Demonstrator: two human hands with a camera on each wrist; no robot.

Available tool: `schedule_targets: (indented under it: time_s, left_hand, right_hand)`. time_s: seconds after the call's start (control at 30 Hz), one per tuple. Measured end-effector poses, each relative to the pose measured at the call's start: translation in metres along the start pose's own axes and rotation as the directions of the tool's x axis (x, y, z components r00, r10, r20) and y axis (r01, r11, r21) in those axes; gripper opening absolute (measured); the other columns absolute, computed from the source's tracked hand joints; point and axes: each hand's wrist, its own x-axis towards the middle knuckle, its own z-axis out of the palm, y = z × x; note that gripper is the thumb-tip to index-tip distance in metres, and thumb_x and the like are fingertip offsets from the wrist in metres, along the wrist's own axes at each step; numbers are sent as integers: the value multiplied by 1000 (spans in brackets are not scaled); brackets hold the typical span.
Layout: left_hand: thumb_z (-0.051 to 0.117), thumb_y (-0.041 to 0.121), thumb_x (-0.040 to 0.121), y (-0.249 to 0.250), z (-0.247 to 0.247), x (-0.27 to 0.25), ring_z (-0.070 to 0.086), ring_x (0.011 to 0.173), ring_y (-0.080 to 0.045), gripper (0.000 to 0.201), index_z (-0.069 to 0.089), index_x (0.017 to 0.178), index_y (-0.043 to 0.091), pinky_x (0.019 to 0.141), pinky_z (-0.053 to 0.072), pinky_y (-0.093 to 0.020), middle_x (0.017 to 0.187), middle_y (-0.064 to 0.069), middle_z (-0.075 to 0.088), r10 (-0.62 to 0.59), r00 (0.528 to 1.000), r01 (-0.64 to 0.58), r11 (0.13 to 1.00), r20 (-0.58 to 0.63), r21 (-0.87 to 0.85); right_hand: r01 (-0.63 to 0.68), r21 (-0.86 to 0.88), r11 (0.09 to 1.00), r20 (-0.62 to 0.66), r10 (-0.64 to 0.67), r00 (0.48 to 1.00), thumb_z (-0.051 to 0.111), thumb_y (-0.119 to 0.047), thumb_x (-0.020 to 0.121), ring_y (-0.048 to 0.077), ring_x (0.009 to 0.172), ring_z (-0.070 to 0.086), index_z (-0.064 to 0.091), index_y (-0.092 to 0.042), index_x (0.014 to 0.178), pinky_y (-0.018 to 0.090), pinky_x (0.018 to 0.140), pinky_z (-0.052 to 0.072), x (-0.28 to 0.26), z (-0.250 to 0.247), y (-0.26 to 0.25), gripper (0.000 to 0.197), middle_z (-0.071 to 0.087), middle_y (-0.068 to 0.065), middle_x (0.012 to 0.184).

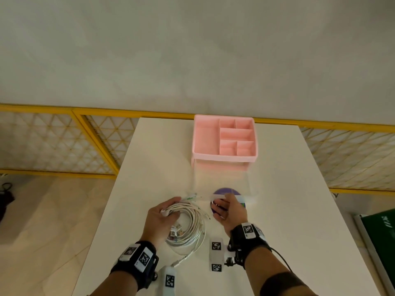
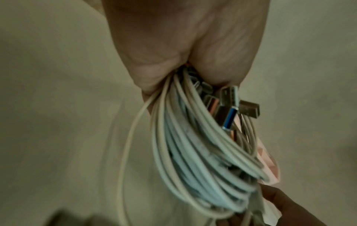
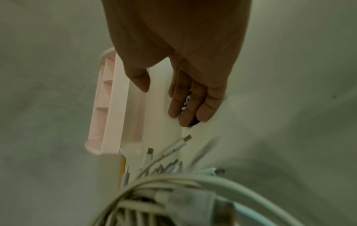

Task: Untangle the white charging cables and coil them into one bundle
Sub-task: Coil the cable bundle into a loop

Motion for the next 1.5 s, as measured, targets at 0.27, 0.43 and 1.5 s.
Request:
schedule_targets:
  time_s: [0.27, 0.43, 1.5]
  left_hand:
    - [76, -1, 79, 67, 30, 18, 71, 102, -19, 39, 76, 111, 21, 95, 52, -29, 105, -4, 78, 39, 960, -42, 999, 278, 4]
    - [72, -9, 82, 89, 86, 57, 73, 98, -19, 39, 76, 112, 16, 87, 55, -25, 106, -8, 77, 7, 968, 9, 998, 252, -63]
    - [46, 49, 100, 37, 133, 134, 53, 125, -33, 56, 46, 134, 4, 103, 43, -46, 132, -14, 57, 22, 984, -128, 785, 180, 606]
  right_hand:
    - [7, 38, 999, 122, -11, 992, 56, -22, 99, 24, 76, 69, 68, -10, 103, 37, 65, 56, -5, -16, -2, 18, 74, 10, 86]
    - [19, -24, 1000, 154, -15, 988, 56, -18, 97, 31, 95, 68, 71, -12, 102, 40, 81, 55, -5, -21, -2, 17, 72, 14, 103]
    - [285, -548, 786, 230, -185, 955, 65, -28, 93, 20, 57, 62, 63, -6, 76, 31, 54, 51, -3, -37, -31, 28, 70, 13, 73]
